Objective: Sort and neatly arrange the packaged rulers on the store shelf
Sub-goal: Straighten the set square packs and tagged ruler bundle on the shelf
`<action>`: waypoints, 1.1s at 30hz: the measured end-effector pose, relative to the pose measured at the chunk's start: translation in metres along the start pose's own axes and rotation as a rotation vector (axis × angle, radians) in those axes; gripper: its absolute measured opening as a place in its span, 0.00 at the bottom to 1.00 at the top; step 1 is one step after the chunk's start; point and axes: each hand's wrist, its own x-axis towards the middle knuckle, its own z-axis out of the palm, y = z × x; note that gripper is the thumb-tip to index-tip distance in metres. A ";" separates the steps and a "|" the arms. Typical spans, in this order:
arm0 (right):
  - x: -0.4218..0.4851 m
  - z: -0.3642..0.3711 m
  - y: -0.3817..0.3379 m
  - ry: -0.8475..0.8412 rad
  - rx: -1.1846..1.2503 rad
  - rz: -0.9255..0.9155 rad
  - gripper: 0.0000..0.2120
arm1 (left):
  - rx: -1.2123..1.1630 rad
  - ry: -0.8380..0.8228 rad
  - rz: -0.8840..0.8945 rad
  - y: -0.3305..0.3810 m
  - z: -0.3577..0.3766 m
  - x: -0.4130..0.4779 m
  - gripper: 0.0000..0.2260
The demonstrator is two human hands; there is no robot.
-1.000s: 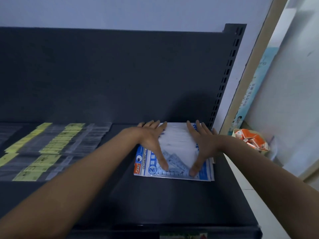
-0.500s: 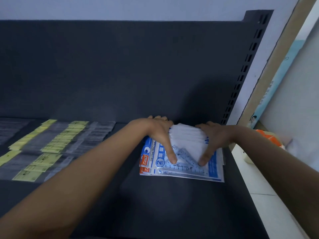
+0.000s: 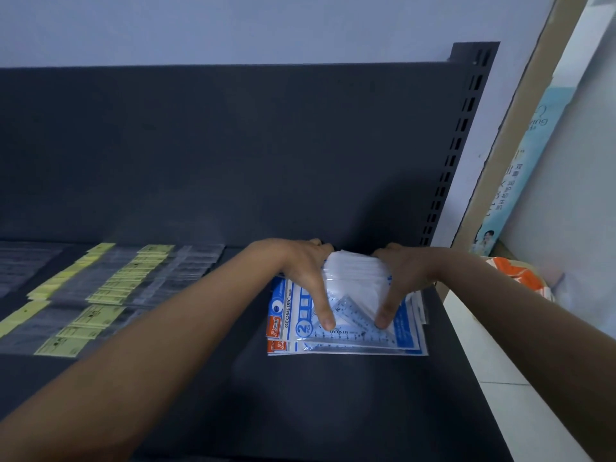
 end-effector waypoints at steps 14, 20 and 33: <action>-0.039 0.014 -0.015 0.132 0.167 -0.110 0.36 | 0.084 0.204 0.070 0.006 0.021 -0.037 0.62; -0.057 0.020 -0.019 0.077 0.166 -0.141 0.25 | 0.128 0.248 0.086 0.018 0.021 -0.054 0.46; -0.098 0.045 -0.027 0.432 0.204 -0.276 0.17 | 0.169 0.656 0.260 0.008 0.053 -0.098 0.38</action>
